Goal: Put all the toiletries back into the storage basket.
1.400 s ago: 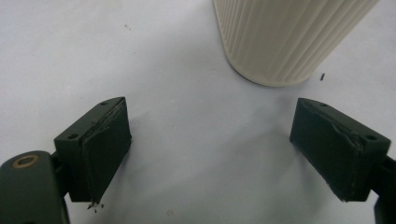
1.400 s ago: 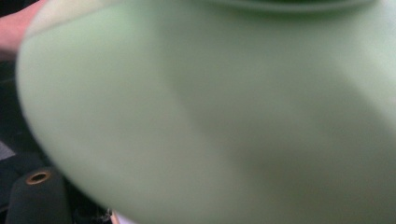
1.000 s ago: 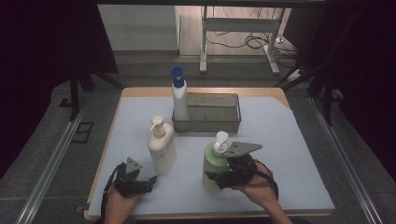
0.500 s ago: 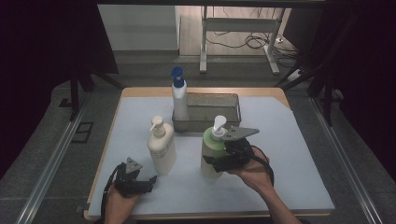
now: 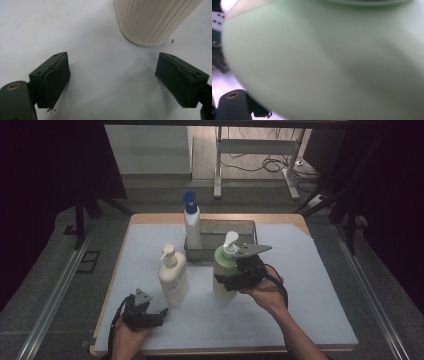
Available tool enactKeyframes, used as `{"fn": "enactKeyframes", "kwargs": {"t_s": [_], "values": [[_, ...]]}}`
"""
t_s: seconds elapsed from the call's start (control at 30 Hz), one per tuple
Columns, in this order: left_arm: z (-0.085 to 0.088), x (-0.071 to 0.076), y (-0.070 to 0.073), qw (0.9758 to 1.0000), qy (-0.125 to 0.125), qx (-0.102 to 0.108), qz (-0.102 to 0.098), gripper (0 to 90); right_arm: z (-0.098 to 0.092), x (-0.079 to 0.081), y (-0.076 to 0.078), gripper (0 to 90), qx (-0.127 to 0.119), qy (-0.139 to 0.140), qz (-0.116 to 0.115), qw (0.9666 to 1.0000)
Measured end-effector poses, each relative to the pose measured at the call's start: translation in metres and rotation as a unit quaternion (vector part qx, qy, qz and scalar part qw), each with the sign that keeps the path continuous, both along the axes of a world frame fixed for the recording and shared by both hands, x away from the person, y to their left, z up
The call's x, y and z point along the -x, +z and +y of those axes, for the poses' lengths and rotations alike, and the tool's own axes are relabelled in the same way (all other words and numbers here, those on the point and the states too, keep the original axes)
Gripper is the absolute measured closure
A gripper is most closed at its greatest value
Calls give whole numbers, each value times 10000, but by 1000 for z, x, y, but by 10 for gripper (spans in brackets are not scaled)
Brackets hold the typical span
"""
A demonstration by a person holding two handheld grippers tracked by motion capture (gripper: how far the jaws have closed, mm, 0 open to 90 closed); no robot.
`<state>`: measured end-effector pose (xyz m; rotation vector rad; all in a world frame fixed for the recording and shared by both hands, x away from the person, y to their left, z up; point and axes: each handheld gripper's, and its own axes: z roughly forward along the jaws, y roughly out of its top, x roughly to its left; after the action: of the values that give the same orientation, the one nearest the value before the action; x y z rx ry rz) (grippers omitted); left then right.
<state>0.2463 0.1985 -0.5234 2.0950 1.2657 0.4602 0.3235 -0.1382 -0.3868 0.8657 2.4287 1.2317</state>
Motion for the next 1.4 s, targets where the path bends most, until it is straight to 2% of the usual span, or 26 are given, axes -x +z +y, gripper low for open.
{"fn": "enactKeyframes", "kwargs": {"t_s": [0.53, 1.4], "values": [[0, 0, 0, 10000, -2, 0, -5, 122, 10, -23, 16, 124, -19, -129, -140, 9998], [0, 0, 0, 10000, -1, 2, -4, 122, 26, -64, 41, 124, -64, -433, -230, 9988]]}}
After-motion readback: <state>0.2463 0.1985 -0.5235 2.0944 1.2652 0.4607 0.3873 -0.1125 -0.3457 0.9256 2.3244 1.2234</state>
